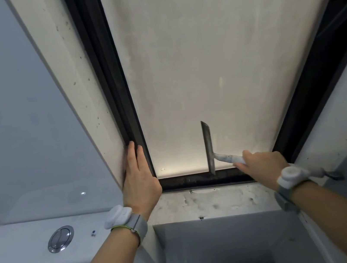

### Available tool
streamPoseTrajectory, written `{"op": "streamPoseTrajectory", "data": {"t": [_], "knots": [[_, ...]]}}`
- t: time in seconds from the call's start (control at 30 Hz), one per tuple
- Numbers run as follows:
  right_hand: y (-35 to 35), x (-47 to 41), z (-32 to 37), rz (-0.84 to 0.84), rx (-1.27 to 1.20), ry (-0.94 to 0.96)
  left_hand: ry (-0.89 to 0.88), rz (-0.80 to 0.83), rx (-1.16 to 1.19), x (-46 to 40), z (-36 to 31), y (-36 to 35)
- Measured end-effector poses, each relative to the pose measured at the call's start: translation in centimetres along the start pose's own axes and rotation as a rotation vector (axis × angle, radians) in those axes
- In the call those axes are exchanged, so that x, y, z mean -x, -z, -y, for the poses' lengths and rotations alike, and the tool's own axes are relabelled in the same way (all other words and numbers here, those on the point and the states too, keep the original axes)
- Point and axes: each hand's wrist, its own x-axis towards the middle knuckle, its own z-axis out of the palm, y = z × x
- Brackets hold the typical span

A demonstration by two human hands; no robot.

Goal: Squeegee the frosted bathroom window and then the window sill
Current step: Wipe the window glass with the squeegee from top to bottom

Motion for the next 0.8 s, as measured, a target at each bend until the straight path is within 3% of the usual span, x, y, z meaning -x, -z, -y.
{"op": "streamPoseTrajectory", "data": {"t": [0.1,0.23,0.53,0.8], "knots": [[-0.4,0.7,-1.4,0.077,0.077,0.002,0.003,-0.005,-0.020,0.0,0.1,-0.1],[0.3,1.3,-0.3,0.125,-0.024,-0.012,0.008,-0.006,-0.019,-0.1,0.0,-0.2],[0.9,-1.3,7.9,0.068,-0.221,0.103,-0.075,-0.005,-0.195,0.1,0.2,-0.4],[0.8,-1.7,4.1,0.081,-0.096,0.027,-0.086,0.017,-0.259,0.0,0.3,-0.6]]}}
